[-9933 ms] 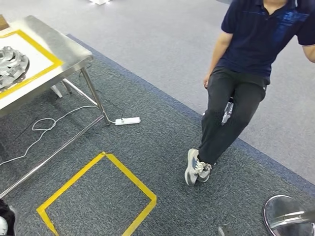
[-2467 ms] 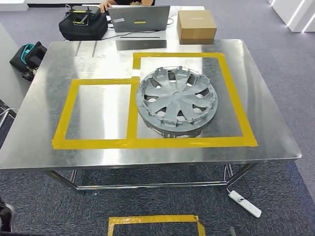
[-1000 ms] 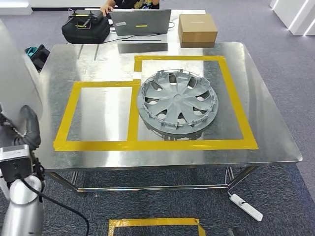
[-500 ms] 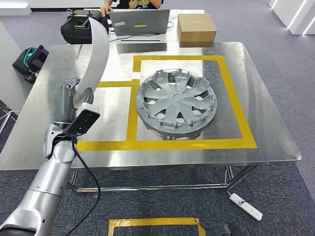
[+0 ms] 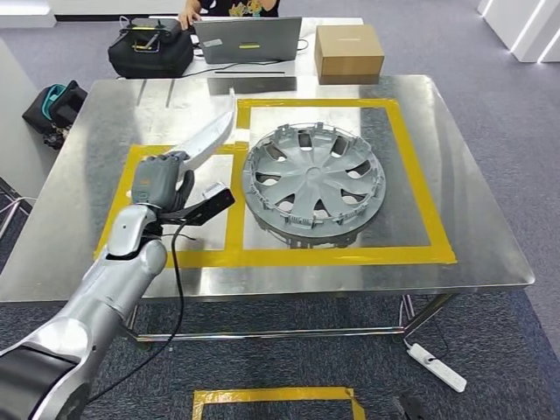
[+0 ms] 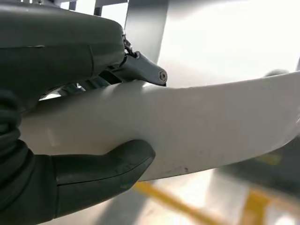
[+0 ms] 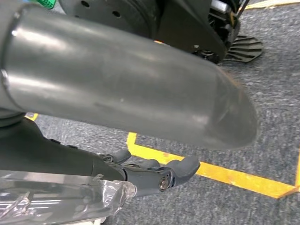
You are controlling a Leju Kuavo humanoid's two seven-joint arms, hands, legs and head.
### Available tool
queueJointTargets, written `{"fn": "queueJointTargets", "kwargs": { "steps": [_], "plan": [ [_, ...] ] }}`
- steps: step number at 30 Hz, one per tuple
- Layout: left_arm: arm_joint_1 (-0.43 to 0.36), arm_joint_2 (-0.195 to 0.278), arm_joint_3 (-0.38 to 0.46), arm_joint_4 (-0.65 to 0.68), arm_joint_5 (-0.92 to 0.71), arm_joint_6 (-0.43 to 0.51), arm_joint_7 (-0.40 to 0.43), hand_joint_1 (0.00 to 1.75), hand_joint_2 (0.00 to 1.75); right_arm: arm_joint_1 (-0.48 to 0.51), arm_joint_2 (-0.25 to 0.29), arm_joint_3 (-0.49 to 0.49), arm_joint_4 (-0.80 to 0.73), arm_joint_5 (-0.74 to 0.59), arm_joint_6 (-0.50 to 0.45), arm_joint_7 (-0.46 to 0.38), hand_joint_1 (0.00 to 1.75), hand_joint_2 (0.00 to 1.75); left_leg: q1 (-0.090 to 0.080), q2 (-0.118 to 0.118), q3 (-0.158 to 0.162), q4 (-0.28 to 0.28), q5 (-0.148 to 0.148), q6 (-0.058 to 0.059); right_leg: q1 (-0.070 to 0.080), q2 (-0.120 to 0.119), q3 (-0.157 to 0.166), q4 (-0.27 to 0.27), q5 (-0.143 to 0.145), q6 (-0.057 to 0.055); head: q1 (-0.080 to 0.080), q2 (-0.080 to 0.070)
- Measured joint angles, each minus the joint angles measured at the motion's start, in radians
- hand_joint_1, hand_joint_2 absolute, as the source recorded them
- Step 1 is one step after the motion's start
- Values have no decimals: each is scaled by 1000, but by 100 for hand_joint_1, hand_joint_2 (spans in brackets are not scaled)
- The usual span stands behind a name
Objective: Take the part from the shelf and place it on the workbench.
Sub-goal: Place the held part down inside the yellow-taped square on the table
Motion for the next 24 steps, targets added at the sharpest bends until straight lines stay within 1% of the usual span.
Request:
{"fn": "queueJointTargets", "kwargs": {
  "steps": [2,8,12,14,19,24],
  "plan": [
    [-10,0,-28,56,-57,-60,76,175,175,0,-1,0,0,1,2,4,0,0,0,0,0,0,0,0,0,0,-1,0,0,0,0,0],
    [-20,-5,-92,149,-136,-145,140,175,175,-1,-2,1,0,6,10,5,0,0,0,0,-1,0,0,0,0,-1,-1,0,0,0,0,0],
    [-27,-11,-110,185,-167,-239,222,175,175,-1,-4,1,0,7,16,6,0,0,0,0,-1,0,0,0,0,-1,-1,0,0,0,0,0],
    [-32,-13,-116,196,-184,-271,254,175,175,-1,-5,1,0,8,17,8,0,0,0,0,-1,0,0,0,0,-1,-1,0,0,0,0,0],
    [-45,-15,-129,213,-203,-289,282,175,175,-1,-6,1,0,8,16,14,0,0,0,0,-1,-1,1,0,0,-1,0,0,0,0,0,0],
    [-48,-16,-131,221,-212,-297,292,175,175,-1,-6,1,0,8,15,16,0,0,0,0,0,-1,1,0,0,-1,0,0,0,0,0,0]
  ]
}}
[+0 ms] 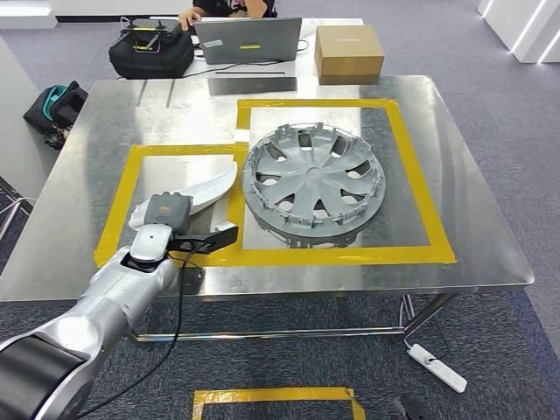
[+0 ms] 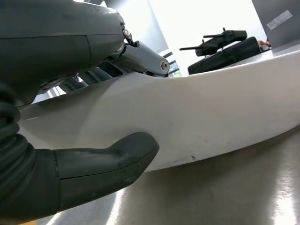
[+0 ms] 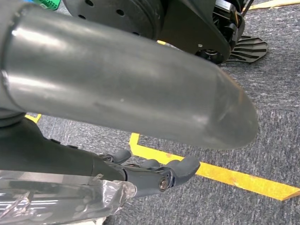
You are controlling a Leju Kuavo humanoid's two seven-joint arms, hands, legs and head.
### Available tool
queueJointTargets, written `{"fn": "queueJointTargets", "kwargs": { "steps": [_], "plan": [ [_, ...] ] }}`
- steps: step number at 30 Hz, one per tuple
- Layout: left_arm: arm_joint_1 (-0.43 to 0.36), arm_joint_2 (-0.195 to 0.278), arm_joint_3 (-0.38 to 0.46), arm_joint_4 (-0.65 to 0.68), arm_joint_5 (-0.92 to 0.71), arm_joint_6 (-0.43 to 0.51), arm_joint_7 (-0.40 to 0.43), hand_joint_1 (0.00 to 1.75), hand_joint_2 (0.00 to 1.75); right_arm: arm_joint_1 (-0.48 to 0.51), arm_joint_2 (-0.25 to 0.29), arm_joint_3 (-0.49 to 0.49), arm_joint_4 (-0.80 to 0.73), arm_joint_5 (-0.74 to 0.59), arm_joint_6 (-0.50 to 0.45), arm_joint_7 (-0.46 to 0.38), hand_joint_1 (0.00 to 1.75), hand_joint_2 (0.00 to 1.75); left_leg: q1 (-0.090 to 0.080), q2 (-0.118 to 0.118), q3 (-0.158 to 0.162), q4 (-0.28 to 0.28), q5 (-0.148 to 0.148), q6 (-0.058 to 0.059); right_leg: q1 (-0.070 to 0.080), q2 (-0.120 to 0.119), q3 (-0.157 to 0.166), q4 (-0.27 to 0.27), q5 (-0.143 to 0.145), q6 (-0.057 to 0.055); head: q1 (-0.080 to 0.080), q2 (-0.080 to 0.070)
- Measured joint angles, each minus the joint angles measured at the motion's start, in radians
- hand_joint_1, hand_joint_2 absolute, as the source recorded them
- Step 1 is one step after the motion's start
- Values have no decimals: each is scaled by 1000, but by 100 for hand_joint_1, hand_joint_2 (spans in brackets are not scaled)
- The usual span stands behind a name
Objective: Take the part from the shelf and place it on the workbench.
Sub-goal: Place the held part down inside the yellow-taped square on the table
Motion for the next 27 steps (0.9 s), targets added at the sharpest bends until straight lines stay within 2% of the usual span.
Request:
{"fn": "queueJointTargets", "kwargs": {
  "steps": [8,12,13,17,23,25,27],
  "plan": [
    [-13,0,-1,12,-20,-45,36,175,175,0,0,0,0,1,0,3,0,0,0,0,0,0,0,0,0,0,0,1,0,0,0,0],
    [-15,0,0,16,-23,-42,37,0,175,0,0,0,0,1,0,3,0,0,0,0,0,0,0,0,0,0,0,1,0,0,0,0],
    [-14,0,0,18,-22,-40,37,0,175,0,0,0,0,0,0,3,0,0,0,0,0,0,1,0,0,0,-1,2,0,0,0,0],
    [-10,0,3,22,-18,27,27,0,0,2,0,0,0,-4,-2,2,0,0,0,0,0,0,1,0,0,0,-1,2,0,0,0,0],
    [22,1,40,22,12,334,-28,0,0,10,0,0,0,-11,-18,0,0,0,0,0,-1,0,1,0,0,0,-1,2,0,0,0,0],
    [35,1,67,22,48,420,-79,0,0,14,0,0,0,-12,-21,-2,0,0,0,0,-1,0,1,0,0,0,-1,2,0,0,0,0],
    [49,0,106,22,127,475,-171,0,0,15,0,0,0,-13,-23,-3,0,0,0,0,0,0,1,0,0,0,-2,2,0,0,0,0]
  ]
}}
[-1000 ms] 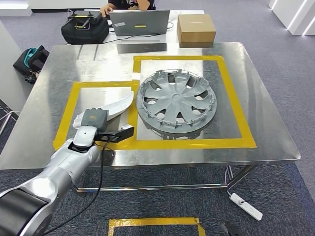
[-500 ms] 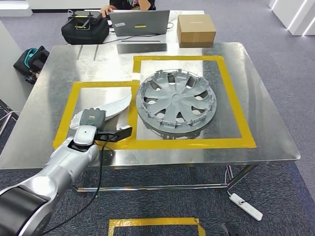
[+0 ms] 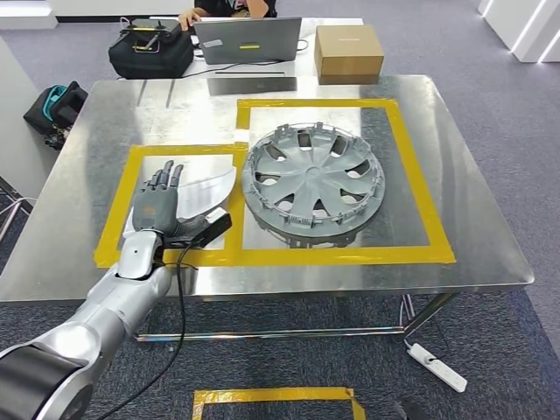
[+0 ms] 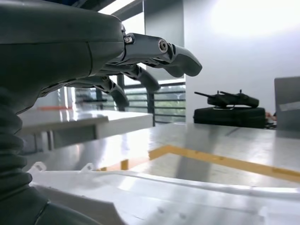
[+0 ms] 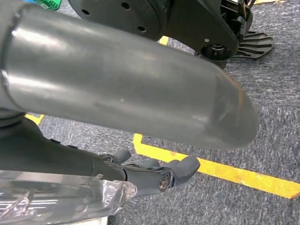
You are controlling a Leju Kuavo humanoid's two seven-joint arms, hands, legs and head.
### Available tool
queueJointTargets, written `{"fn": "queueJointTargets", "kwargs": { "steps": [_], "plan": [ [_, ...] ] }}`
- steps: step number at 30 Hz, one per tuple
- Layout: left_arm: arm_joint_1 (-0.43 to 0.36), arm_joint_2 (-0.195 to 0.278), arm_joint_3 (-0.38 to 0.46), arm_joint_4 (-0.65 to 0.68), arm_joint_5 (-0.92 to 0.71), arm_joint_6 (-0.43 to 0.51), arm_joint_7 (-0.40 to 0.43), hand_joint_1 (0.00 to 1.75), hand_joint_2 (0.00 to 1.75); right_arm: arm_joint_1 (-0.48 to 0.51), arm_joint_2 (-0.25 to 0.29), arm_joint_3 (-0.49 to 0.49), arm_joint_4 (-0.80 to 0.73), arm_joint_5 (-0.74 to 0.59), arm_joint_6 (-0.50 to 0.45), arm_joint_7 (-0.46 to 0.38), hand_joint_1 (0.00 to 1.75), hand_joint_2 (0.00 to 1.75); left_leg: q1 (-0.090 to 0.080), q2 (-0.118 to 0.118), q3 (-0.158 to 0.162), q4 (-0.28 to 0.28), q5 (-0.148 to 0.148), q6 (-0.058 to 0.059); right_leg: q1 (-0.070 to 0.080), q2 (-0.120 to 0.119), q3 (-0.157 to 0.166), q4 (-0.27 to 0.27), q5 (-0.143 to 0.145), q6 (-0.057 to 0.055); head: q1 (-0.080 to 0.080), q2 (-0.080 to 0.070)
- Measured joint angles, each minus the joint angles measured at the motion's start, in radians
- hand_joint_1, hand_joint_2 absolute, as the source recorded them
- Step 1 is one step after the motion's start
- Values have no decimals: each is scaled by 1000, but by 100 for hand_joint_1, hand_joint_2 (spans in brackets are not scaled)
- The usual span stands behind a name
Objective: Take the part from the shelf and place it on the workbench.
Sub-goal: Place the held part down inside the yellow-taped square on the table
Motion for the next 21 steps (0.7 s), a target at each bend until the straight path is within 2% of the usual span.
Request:
{"fn": "queueJointTargets", "kwargs": {
  "steps": [6,9,14,21],
  "plan": [
    [70,-37,186,-44,356,40,-391,0,0,6,0,0,0,-5,-6,-10,0,0,0,0,0,0,0,0,0,0,-1,0,0,0,0,0],
    [117,-63,261,-115,513,2,-528,0,0,9,0,0,0,-6,-7,-15,0,0,0,0,-1,0,0,0,0,0,-1,0,0,0,0,0],
    [207,-85,315,-309,712,-115,-629,0,0,13,3,-4,0,-26,-15,-26,0,0,0,0,-1,0,0,0,0,0,-1,0,0,0,0,0],
    [257,-77,316,-557,754,-202,-629,0,0,13,30,-17,0,-57,-28,-47,0,0,1,0,-1,0,0,0,1,-1,-1,0,0,0,0,0]
  ]
}}
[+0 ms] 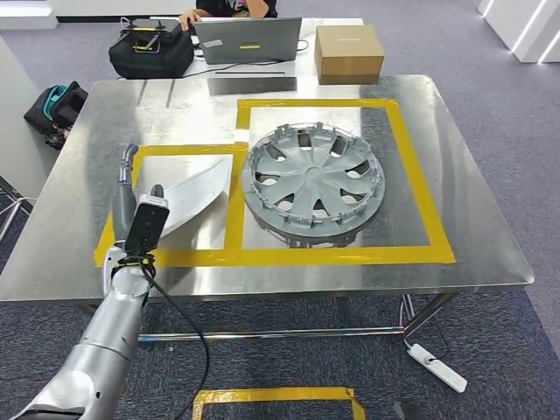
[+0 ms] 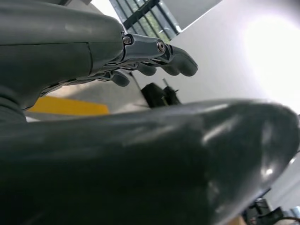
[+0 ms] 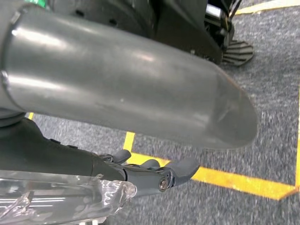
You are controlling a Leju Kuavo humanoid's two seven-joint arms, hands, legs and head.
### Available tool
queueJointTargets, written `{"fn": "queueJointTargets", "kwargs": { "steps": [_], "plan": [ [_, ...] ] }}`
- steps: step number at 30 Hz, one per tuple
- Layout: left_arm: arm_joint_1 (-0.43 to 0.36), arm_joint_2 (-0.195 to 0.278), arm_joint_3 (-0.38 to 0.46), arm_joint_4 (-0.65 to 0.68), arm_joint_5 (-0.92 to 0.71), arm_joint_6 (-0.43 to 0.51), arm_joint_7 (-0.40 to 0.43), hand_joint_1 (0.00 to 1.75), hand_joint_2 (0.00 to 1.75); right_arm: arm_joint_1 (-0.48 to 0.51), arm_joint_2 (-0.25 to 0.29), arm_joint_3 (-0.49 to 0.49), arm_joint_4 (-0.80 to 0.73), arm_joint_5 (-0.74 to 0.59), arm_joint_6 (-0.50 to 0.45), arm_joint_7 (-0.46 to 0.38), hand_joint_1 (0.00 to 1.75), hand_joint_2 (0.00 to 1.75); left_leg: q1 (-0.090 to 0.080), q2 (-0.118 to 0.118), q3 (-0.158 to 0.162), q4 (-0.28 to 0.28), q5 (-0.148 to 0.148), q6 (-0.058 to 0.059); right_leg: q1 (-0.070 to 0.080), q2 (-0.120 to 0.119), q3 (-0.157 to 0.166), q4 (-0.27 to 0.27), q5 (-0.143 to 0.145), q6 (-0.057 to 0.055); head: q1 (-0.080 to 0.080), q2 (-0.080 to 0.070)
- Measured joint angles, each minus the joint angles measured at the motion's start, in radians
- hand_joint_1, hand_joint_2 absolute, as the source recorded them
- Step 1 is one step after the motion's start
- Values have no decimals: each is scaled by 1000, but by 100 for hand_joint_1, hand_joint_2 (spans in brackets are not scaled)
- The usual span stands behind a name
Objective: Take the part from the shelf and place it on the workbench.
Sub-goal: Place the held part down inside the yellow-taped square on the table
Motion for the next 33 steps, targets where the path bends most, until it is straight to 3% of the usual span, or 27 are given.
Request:
{"fn": "queueJointTargets", "kwargs": {
  "steps": [5,17,21,27,33],
  "plan": [
    [-1,11,-4,-88,12,-50,28,0,0,1,19,-12,0,-2,-19,-17,0,0,0,0,0,0,0,0,0,0,0,0,0,0,0,0],
    [52,49,-4,-240,3,-64,58,0,0,-4,38,-12,0,19,-26,-38,0,0,0,0,-1,0,0,0,0,0,1,0,0,0,0,0],
    [136,64,6,-336,21,-88,67,0,0,1,39,-12,0,22,-39,-47,0,0,0,0,-1,0,0,0,0,1,0,0,0,-1,0,0],
    [266,65,23,-497,168,-240,14,0,0,12,39,-12,0,11,-36,-79,0,0,-1,-1,-1,0,-3,0,-1,-1,-11,-2,-3,-3,0,0],
    [347,42,19,-651,301,-346,-10,0,0,16,37,-13,0,-4,-26,-84,0,0,-12,-1,-1,2,-7,11,-11,-1,-7,-7,0,6,0,0]
  ]
}}
